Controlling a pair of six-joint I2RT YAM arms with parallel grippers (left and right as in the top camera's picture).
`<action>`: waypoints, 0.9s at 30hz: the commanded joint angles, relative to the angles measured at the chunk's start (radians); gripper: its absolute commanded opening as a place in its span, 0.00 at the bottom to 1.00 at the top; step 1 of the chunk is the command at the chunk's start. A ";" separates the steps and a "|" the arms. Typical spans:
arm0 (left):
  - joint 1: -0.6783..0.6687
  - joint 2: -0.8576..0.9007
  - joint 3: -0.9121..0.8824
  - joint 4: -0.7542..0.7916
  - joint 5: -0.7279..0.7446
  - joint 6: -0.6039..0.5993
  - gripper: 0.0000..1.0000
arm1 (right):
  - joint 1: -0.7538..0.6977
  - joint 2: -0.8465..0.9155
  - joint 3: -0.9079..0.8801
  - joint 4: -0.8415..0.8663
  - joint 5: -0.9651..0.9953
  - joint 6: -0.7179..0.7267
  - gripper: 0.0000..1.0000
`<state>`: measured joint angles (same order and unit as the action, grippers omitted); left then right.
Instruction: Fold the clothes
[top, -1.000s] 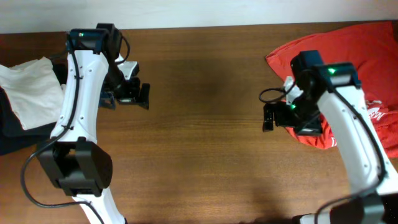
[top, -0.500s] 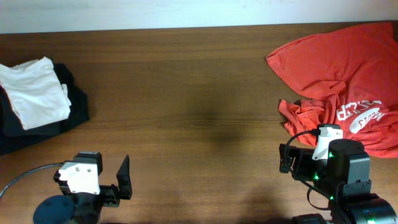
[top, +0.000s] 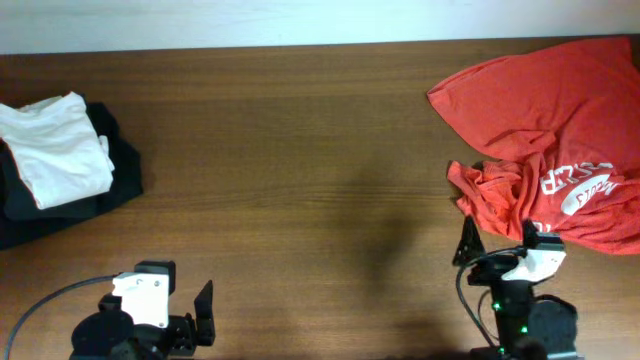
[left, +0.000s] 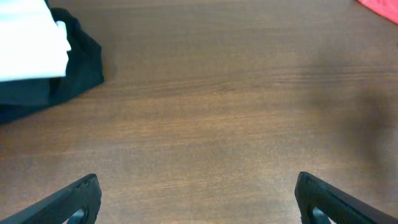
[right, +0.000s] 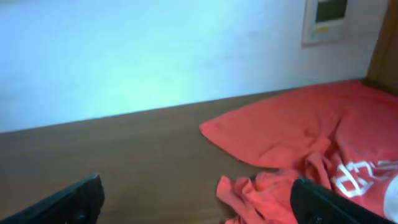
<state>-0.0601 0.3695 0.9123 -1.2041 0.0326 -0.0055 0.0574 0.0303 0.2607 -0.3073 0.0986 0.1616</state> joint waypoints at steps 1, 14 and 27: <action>0.002 -0.002 0.000 0.003 -0.003 -0.013 0.99 | -0.008 -0.027 -0.168 0.232 0.019 -0.035 0.99; 0.002 -0.002 0.000 0.003 -0.003 -0.013 0.99 | -0.025 -0.027 -0.255 0.225 -0.087 -0.210 0.99; 0.011 -0.192 -0.084 0.052 -0.042 -0.009 0.99 | -0.025 -0.027 -0.255 0.226 -0.087 -0.210 0.99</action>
<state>-0.0555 0.2550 0.9047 -1.1915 0.0219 -0.0055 0.0406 0.0128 0.0135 -0.0769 0.0196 -0.0422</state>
